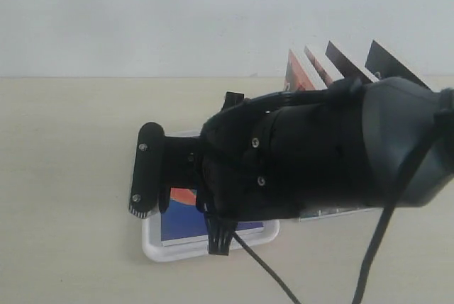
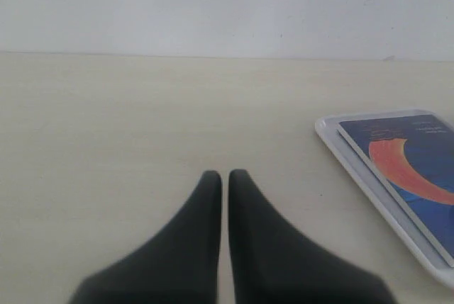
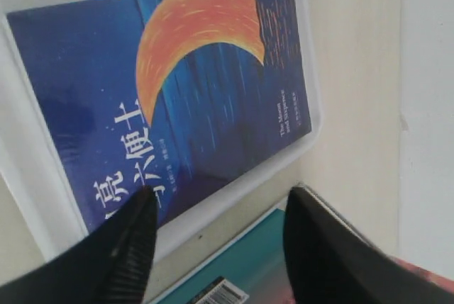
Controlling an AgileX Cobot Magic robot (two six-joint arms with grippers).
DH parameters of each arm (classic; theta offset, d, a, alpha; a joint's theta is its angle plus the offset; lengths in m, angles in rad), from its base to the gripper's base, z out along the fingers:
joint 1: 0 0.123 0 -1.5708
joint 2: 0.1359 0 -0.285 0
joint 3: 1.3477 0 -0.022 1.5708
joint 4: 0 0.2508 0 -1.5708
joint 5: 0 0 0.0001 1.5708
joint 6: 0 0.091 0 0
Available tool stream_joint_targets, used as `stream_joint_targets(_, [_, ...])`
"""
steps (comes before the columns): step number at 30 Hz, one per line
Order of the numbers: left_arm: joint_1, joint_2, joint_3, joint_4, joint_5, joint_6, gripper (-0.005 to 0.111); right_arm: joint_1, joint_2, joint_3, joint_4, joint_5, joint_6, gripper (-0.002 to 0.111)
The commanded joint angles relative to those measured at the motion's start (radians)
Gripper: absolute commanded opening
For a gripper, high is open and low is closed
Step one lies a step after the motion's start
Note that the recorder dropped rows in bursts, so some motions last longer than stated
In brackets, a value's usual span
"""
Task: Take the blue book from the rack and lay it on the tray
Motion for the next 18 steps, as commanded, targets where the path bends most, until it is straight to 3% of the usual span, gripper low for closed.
stream_joint_targets(1, [0.002,-0.003,-0.001,-0.012,-0.004,0.0,0.004,0.066,-0.04,0.0,0.004,0.104,0.008,0.023])
stream_joint_targets(3, [0.002,-0.003,-0.001,-0.012,-0.004,0.0,0.004,0.101,-0.066,0.0,0.004,0.13,0.036,-0.001])
stream_joint_targets(11, [0.002,-0.003,-0.001,-0.012,-0.004,0.0,0.004,0.098,-0.29,0.0,-0.102,0.174,0.261,0.0])
stream_joint_targets(18, [0.002,-0.003,-0.001,-0.012,-0.004,0.0,0.004,-0.144,-0.494,0.002,-0.084,0.162,0.292,0.0])
